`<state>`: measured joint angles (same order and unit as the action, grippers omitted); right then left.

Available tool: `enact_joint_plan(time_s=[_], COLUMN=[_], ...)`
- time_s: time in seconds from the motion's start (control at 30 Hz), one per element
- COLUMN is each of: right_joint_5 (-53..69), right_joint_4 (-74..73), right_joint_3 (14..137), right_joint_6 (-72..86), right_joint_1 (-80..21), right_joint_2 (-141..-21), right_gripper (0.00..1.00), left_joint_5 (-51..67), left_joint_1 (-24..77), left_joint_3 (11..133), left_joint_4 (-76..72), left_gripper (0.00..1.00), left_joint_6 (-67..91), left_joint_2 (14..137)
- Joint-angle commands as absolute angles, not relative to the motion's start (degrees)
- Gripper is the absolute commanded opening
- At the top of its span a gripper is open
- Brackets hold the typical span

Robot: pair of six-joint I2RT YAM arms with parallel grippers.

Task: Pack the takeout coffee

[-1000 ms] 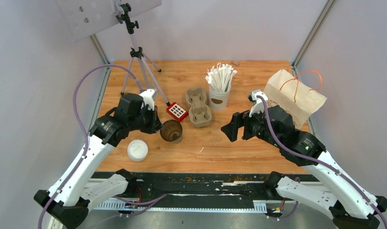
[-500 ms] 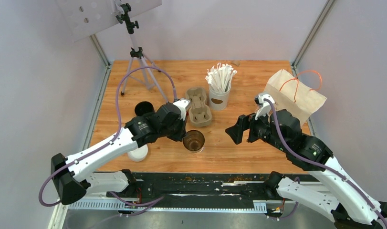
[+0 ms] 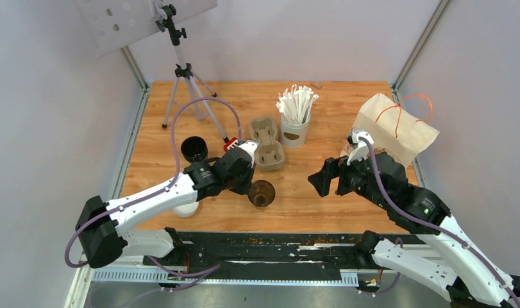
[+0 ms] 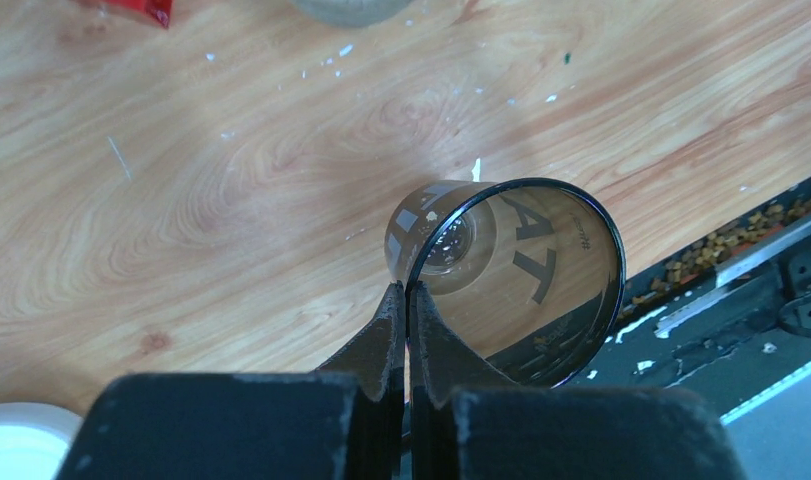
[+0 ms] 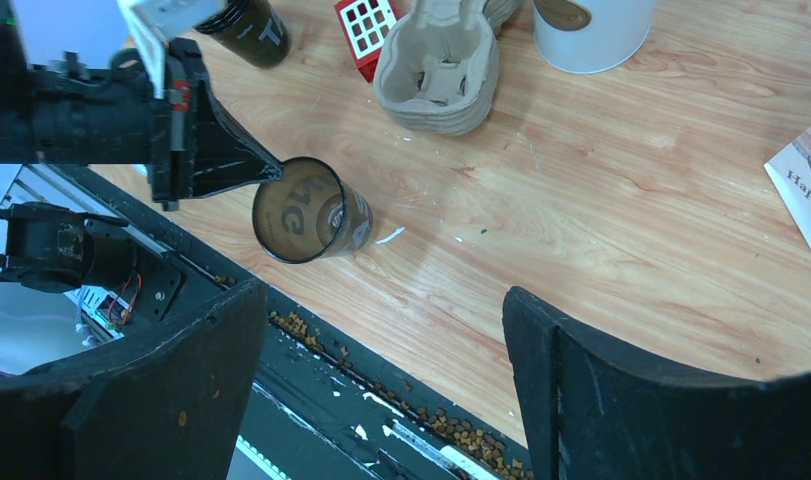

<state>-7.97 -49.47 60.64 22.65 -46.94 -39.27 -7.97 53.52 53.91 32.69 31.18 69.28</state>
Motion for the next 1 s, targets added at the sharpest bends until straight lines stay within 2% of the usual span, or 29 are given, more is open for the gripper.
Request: enact_joint_plan(time_s=[0.0, 0.2, 0.33, 0.47, 0.6, 0.67, 0.73, 0.87, 0.97], right_joint_5=[-6.19, -6.31, -5.95, -5.10, -4.35, -4.38, -4.34, -3.80, -3.32], right_joint_4=[-48.78, -49.58, -49.34, -49.04, -49.09, -49.13, -49.06, -48.35, -47.43], right_joint_3=[60.14, 60.21, 60.90, 61.00, 61.00, 61.00, 61.00, 60.54, 59.73], right_joint_6=[24.01, 23.99, 24.05, 24.40, 24.39, 24.31, 24.22, 24.42, 24.63], right_joint_1=[-46.81, -46.81, -46.83, -46.82, -46.80, -46.82, -46.80, -46.78, -46.84], right_joint_2=[-39.30, -39.31, -39.53, -39.88, -39.90, -39.81, -39.81, -39.60, -39.29], right_gripper=[0.87, 0.87, 0.87, 0.87, 0.86, 0.86, 0.86, 0.86, 0.86], left_joint_5=[-6.56, -6.31, -7.23, -7.57, -11.34, -15.17, -20.54, -33.35, -41.05], left_joint_1=[53.70, 53.70, 53.70, 53.69, 53.61, 53.67, 53.62, 53.61, 53.39], left_joint_3=[52.22, 50.54, 49.83, 50.33, 54.78, 57.34, 60.11, 64.53, 65.54], left_joint_4=[28.14, 26.31, 26.34, 28.38, 34.22, 38.41, 44.84, 58.35, 65.91], left_gripper=[0.00, 0.01, 0.13, 0.37, 0.54, 0.70, 0.81, 0.97, 1.00], left_joint_6=[33.03, 32.86, 33.09, 33.50, 33.21, 33.31, 34.16, 39.03, 43.27], left_joint_2=[71.55, 71.74, 70.71, 69.96, 67.20, 65.90, 65.02, 63.61, 61.80])
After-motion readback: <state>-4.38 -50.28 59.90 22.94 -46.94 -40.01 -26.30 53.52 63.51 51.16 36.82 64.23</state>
